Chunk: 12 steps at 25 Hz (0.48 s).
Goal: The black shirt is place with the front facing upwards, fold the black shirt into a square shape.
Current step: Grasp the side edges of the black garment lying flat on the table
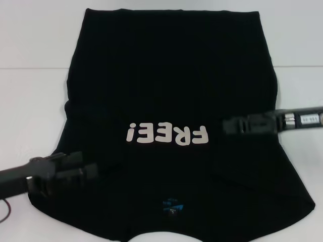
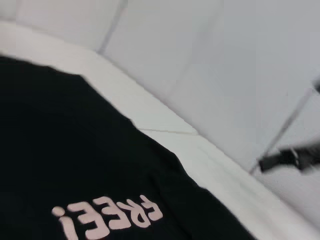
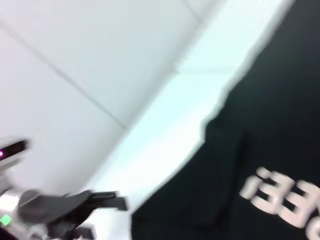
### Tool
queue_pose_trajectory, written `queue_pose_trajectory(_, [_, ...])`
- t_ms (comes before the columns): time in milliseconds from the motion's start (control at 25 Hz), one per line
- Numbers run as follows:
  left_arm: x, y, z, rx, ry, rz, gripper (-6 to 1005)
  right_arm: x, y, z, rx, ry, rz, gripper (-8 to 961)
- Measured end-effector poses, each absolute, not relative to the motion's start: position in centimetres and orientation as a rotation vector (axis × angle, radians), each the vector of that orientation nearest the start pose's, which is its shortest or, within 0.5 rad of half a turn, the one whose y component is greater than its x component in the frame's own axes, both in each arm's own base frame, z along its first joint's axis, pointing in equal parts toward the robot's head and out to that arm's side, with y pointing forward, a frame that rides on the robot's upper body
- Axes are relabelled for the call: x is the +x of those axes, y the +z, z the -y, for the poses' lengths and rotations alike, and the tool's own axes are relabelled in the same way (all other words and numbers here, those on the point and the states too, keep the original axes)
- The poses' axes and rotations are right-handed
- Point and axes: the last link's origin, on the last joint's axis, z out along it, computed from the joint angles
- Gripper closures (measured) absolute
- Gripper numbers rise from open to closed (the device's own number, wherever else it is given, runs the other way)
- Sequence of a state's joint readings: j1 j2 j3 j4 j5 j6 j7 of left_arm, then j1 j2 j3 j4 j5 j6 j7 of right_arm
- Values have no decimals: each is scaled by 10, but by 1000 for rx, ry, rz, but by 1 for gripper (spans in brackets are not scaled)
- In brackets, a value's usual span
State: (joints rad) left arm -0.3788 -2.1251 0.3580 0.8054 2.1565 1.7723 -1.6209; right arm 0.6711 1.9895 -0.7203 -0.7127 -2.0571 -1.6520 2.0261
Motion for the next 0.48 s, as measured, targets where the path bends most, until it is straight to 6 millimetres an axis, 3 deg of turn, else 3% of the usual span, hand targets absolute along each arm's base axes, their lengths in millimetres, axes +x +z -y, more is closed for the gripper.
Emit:
queue_pose_trajectory(80, [-311,43,-272,-2456,-870,1223,126,232,31,-353,-2761,738,-1111,320])
queue_pose_trajectory(240, [-315,62,-269,-2358,-919,1499,126,251,17,-327,-2774,807,-784,260])
queue_pose_trajectory(480, [-336,87,-264,-2131,-736,1883,127,268,-13,-295,-2798,800,-482,170])
